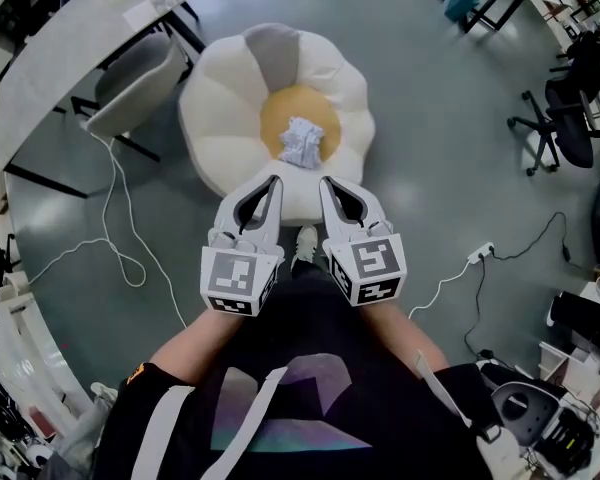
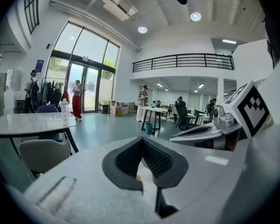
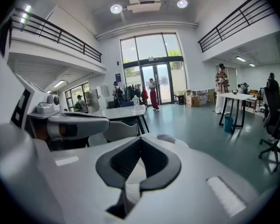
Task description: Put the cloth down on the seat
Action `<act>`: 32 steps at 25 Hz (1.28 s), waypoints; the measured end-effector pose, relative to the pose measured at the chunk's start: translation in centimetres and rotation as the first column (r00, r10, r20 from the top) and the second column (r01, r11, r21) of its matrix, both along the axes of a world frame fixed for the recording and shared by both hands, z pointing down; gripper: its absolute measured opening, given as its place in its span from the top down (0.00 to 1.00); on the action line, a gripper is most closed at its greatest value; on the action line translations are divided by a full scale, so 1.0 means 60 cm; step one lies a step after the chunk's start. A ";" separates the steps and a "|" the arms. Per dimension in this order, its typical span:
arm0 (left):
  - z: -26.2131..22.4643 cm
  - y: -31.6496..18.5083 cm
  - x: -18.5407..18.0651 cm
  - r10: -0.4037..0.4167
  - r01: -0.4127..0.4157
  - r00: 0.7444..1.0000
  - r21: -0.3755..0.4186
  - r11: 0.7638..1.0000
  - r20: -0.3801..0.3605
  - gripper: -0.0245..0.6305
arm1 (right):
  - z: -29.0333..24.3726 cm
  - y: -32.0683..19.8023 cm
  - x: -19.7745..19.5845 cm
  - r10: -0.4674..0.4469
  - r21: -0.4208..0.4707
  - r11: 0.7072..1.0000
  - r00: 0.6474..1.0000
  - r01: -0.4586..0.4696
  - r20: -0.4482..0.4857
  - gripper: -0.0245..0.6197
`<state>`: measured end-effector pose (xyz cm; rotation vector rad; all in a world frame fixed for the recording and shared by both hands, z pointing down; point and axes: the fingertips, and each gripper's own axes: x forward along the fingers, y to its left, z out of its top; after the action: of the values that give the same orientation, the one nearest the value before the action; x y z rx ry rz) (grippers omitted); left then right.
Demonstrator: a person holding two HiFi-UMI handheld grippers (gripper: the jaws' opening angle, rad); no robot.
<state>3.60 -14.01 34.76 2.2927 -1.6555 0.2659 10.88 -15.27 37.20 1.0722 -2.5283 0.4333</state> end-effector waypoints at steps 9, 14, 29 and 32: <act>-0.056 0.107 -0.035 0.052 -0.051 0.999 0.070 0.996 -0.014 0.96 | -0.042 0.100 -0.030 0.045 0.038 0.998 0.999 -0.045 -0.001 0.96; -0.076 0.179 -0.059 0.082 -0.081 0.997 0.101 0.992 -0.005 0.96 | -0.072 0.168 -0.046 0.075 0.071 0.995 0.997 -0.075 -0.004 0.96; -0.086 0.284 -0.046 0.094 -0.092 0.996 0.120 0.988 -0.009 0.96 | -0.100 0.276 -0.026 0.091 0.098 0.991 0.996 -0.089 -0.023 0.96; -0.091 0.288 -0.040 0.090 -0.088 0.996 0.131 0.987 -0.014 0.96 | -0.108 0.282 -0.015 0.099 0.115 0.989 0.995 -0.096 -0.020 0.96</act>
<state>1.22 3.29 29.29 2.4607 -1.6074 0.1581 9.96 1.64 30.70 1.2395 -2.5111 0.3024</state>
